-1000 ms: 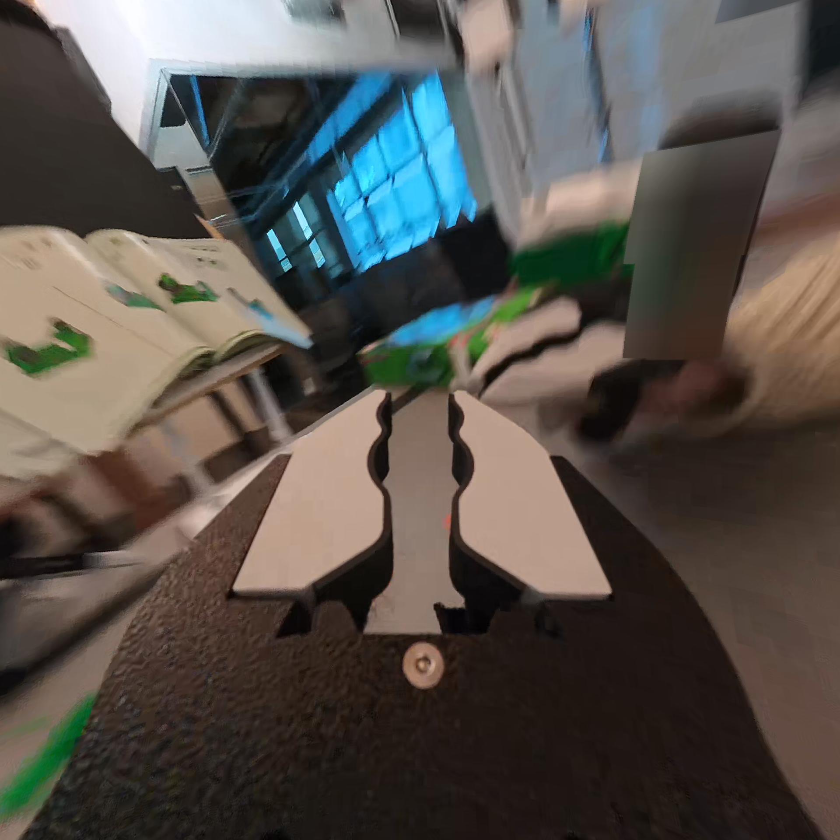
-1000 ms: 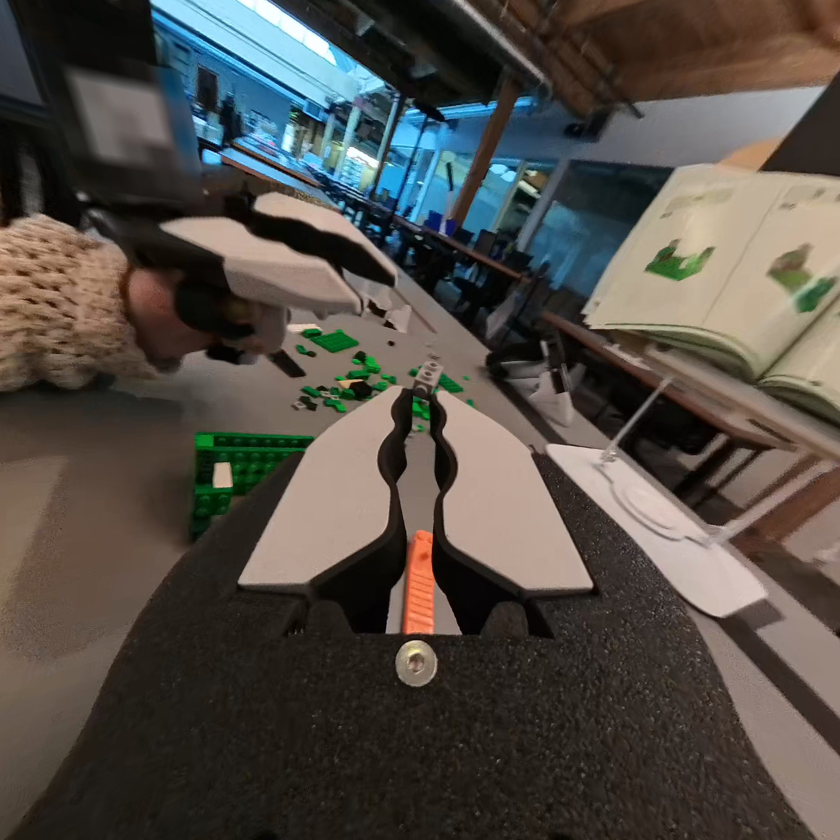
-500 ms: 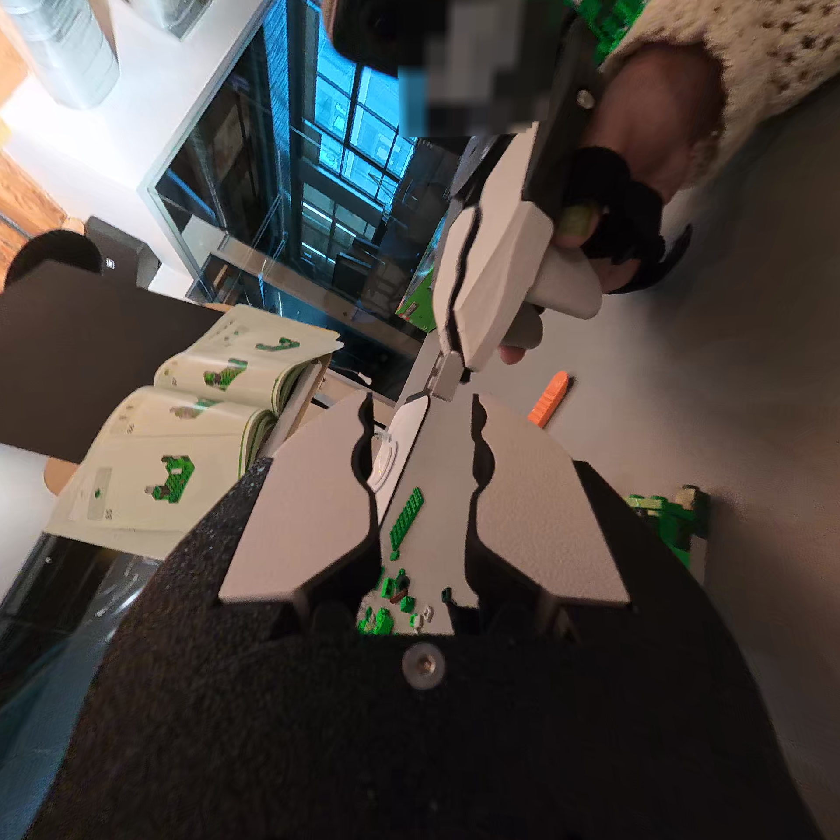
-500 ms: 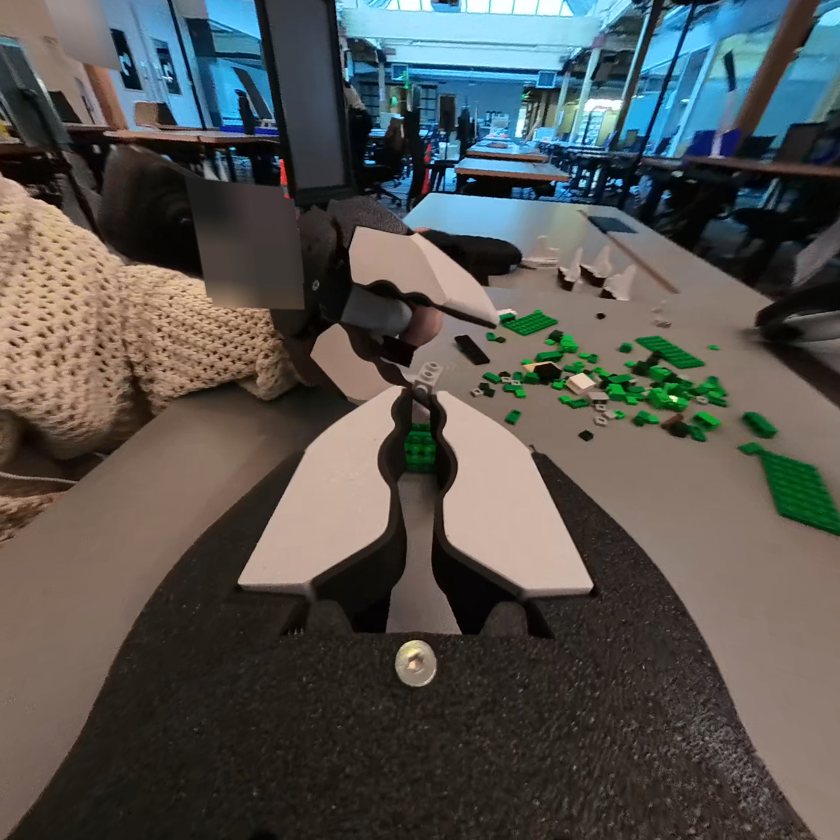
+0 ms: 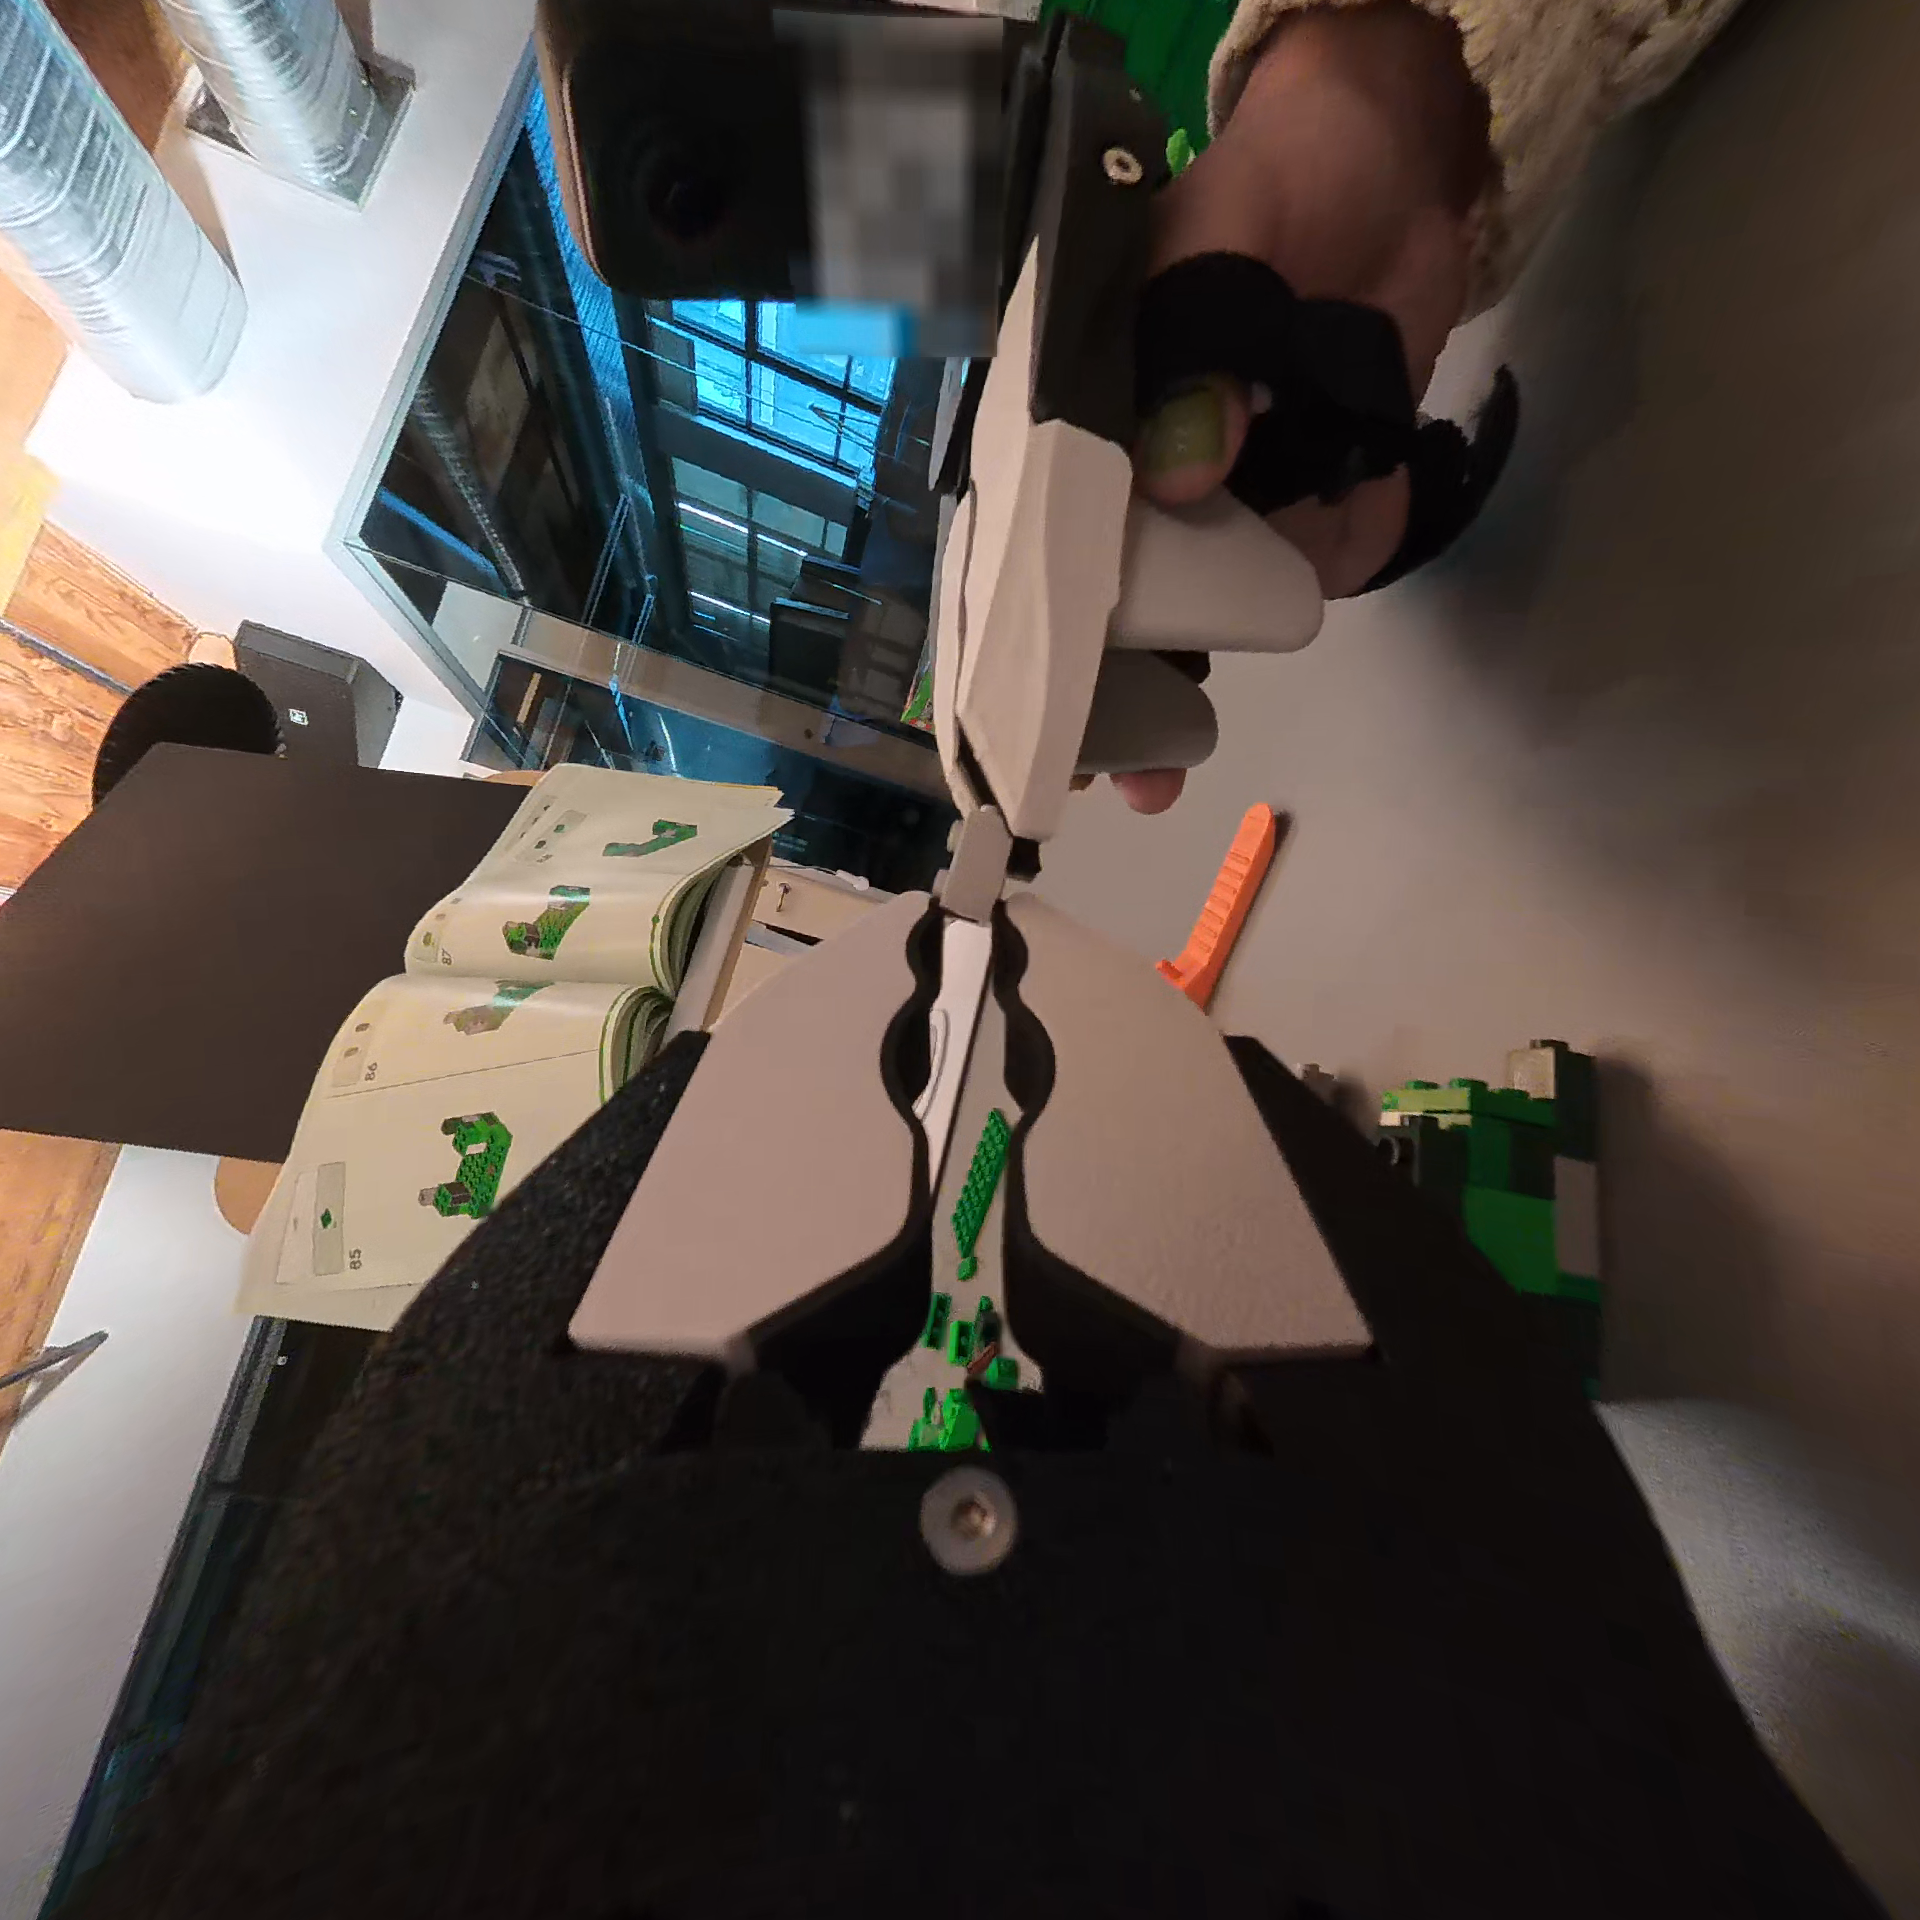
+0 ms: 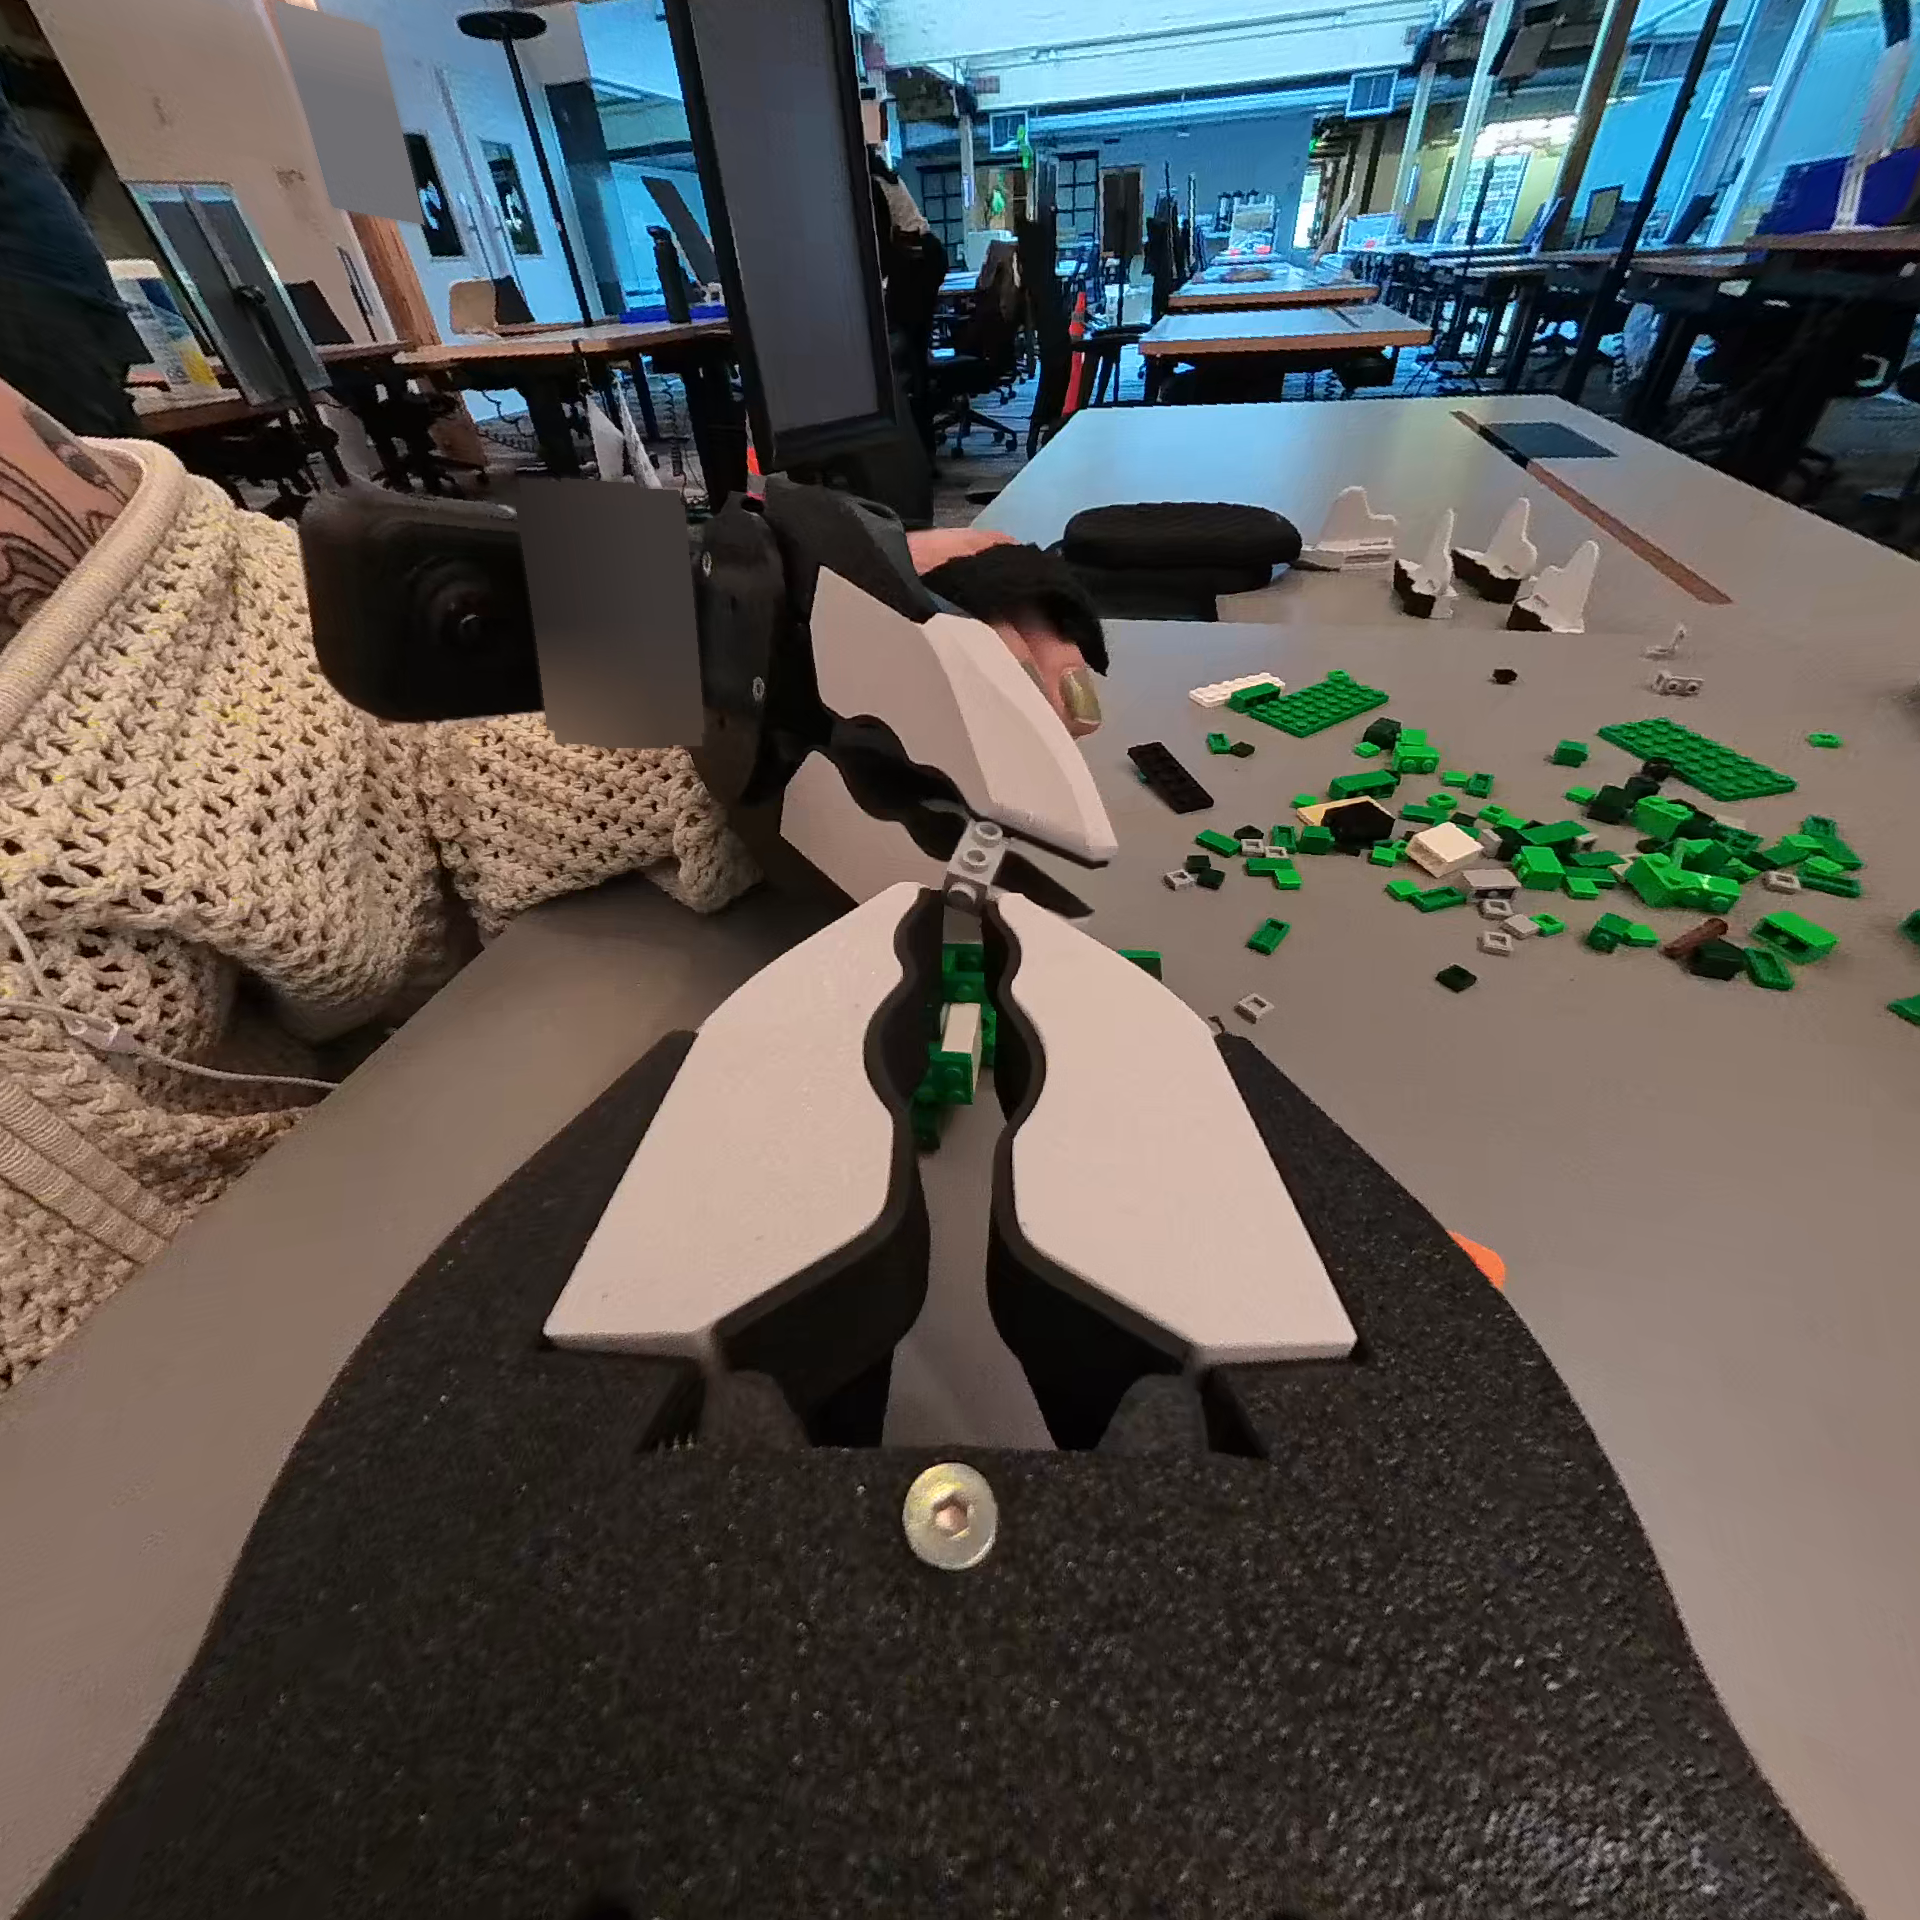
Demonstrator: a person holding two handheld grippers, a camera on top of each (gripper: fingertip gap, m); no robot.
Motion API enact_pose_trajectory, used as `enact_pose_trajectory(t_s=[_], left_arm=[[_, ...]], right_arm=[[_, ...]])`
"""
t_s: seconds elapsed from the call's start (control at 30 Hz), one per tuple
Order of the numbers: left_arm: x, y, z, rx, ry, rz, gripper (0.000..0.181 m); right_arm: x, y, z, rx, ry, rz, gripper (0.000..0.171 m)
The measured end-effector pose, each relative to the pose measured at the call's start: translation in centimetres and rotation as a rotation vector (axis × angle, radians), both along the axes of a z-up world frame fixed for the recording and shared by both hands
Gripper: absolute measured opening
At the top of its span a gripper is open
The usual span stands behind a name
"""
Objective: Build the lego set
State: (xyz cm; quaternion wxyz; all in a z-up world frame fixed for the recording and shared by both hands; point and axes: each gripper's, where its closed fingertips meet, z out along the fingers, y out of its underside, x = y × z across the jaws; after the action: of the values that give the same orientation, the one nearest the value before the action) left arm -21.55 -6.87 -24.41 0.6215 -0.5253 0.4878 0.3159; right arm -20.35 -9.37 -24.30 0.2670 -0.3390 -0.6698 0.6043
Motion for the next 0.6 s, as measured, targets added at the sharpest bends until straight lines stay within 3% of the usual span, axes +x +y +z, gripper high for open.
enact_pose_trajectory(t_s=[0.4, 0.6], left_arm=[[-0.25, 0.03, -0.48, -0.034, 0.006, 0.022, 0.008], [-0.78, 0.27, -0.89, -0.107, -0.075, 0.049, 0.008]], right_arm=[[-0.11, 0.26, -0.25, 0.012, 0.000, -0.012, 0.007], [-0.43, 0.77, -0.44, 0.087, 0.045, -0.066, 0.008]])
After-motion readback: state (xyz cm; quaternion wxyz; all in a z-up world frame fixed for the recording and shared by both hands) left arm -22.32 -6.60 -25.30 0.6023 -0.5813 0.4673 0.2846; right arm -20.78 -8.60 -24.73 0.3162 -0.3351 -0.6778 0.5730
